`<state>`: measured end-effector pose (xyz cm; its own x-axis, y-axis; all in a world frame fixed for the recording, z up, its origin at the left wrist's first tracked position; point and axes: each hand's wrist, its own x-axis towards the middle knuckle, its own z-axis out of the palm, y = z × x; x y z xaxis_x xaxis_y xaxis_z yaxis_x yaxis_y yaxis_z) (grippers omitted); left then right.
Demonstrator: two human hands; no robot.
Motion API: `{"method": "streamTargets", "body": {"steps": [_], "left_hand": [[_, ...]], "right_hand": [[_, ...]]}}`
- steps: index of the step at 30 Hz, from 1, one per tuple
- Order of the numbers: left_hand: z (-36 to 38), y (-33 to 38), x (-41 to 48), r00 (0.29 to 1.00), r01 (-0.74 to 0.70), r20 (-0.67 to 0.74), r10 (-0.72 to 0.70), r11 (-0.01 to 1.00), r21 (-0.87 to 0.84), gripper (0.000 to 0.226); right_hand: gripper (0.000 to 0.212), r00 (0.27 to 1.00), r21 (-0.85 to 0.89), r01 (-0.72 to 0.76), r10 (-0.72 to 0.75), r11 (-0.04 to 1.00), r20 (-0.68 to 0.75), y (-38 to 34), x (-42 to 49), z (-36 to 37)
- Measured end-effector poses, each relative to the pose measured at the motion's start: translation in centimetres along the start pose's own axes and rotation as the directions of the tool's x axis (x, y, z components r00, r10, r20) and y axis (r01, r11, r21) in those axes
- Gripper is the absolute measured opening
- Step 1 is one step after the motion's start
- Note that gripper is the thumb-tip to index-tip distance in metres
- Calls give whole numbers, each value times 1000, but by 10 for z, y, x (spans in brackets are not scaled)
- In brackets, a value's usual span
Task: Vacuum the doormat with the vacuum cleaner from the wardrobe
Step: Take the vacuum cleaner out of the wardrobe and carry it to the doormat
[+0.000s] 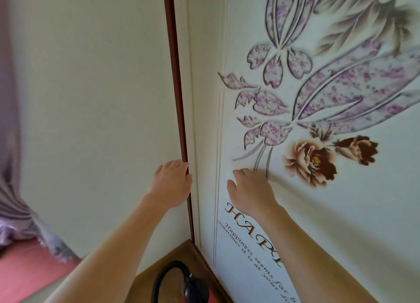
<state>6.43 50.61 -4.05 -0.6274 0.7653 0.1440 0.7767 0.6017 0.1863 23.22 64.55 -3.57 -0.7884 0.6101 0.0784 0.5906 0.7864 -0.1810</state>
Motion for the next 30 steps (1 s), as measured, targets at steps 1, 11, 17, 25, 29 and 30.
{"method": "streamTargets", "body": {"steps": [1,11,17,25,29,30], "left_hand": [[-1,0,-4,1000,18,-4,-18,1000,7,45],[-1,-45,-28,996,85,18,-84,996,-26,48],[-11,-71,-54,989,146,10,-146,989,-25,49],[-32,-93,-96,950,308,-58,-306,951,33,48],[-32,-84,-115,920,390,-72,-385,919,58,47],[-30,-79,-119,911,409,-74,-405,910,63,47]], "right_hand": [[45,1000,-2,24,-24,1000,-2,-1,0,0],[47,999,-36,38,-37,999,27,-32,-10,14],[45,994,-30,107,-107,994,22,-66,-3,12],[35,968,58,252,-253,966,0,-91,6,19],[34,945,87,326,-328,941,1,-83,4,28],[35,940,105,339,-342,935,10,-78,3,31]]}}
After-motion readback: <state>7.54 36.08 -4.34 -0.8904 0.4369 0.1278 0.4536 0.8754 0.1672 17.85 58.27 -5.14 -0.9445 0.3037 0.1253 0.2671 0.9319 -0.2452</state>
